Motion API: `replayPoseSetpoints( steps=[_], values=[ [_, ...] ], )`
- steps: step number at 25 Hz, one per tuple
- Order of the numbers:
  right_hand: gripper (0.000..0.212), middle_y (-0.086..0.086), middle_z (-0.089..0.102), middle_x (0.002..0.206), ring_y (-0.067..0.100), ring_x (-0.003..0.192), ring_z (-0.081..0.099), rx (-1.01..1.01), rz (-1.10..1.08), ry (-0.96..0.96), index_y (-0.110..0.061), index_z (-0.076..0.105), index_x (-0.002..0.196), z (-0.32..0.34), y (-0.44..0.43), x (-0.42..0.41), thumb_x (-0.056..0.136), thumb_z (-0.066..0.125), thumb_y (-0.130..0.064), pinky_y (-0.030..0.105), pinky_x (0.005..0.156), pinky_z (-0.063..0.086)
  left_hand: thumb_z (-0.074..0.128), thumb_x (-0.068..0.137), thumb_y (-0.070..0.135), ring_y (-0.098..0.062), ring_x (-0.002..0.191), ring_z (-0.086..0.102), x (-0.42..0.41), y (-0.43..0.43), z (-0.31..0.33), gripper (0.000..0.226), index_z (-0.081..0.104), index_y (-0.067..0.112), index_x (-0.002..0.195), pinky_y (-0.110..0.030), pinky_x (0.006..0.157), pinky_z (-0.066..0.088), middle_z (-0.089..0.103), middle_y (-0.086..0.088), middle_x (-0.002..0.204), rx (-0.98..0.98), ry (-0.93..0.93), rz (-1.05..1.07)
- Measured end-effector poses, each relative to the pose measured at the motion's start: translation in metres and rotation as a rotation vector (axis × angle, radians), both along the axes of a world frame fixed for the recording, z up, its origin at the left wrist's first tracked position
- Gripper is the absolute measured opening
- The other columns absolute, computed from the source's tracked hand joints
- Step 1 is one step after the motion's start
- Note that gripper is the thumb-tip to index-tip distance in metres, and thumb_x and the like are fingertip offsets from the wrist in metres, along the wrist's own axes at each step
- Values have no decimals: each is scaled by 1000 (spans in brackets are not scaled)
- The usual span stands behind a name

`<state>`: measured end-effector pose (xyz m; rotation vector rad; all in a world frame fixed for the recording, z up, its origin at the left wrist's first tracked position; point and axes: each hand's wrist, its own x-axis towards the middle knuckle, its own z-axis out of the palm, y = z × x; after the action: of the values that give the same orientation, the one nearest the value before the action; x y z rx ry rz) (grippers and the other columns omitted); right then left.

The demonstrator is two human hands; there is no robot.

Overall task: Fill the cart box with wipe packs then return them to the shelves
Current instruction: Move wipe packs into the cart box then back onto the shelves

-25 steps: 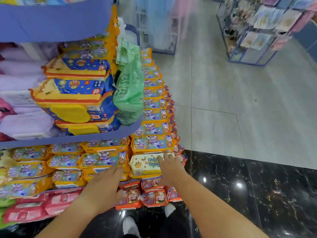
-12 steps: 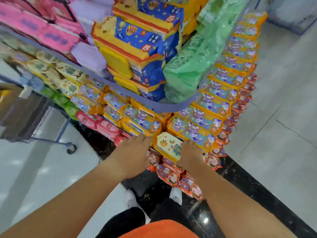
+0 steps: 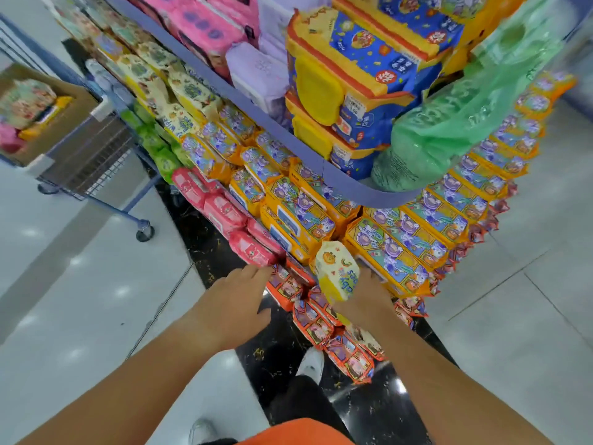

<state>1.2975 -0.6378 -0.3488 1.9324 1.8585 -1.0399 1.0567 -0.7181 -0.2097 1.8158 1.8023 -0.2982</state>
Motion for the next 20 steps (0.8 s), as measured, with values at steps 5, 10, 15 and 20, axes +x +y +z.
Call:
replayPoseSetpoints(
  steps=[5, 10, 15, 20],
  values=[
    [86, -5, 56, 105, 16, 88, 58, 123, -83, 265, -16, 38, 132, 74, -39, -69, 67, 83, -50, 22, 58, 45, 58, 96, 39, -22, 137, 43, -46, -49, 11, 70, 25, 20, 155, -36, 113, 39, 43, 2, 153, 41, -233, 171],
    [65, -12, 52, 85, 2, 69, 51, 197, -46, 446, -22, 41, 112, 145, -96, -180, 70, 85, -44, 21, 51, 34, 67, 95, 39, -14, 140, 41, -131, -116, 44, 74, 27, 21, 155, -11, 106, 33, 44, 17, 144, 165, -489, 385],
    [65, -11, 65, 98, 5, 85, 65, 200, -15, 625, -25, 50, 113, 188, -175, -312, 63, 86, -44, 22, 66, 52, 68, 88, 57, -19, 144, 41, -250, -195, 66, 83, 29, 23, 154, -36, 111, 39, 38, 2, 157, 232, -664, 730],
    [56, -11, 71, 98, -4, 80, 68, 98, -2, 803, -27, 55, 116, 208, -234, -439, 69, 87, -28, 20, 68, 57, 70, 78, 71, -16, 128, 52, -362, -249, 71, 92, 39, 22, 150, -35, 98, 42, 51, 5, 145, 212, -871, 1011]
  ],
)
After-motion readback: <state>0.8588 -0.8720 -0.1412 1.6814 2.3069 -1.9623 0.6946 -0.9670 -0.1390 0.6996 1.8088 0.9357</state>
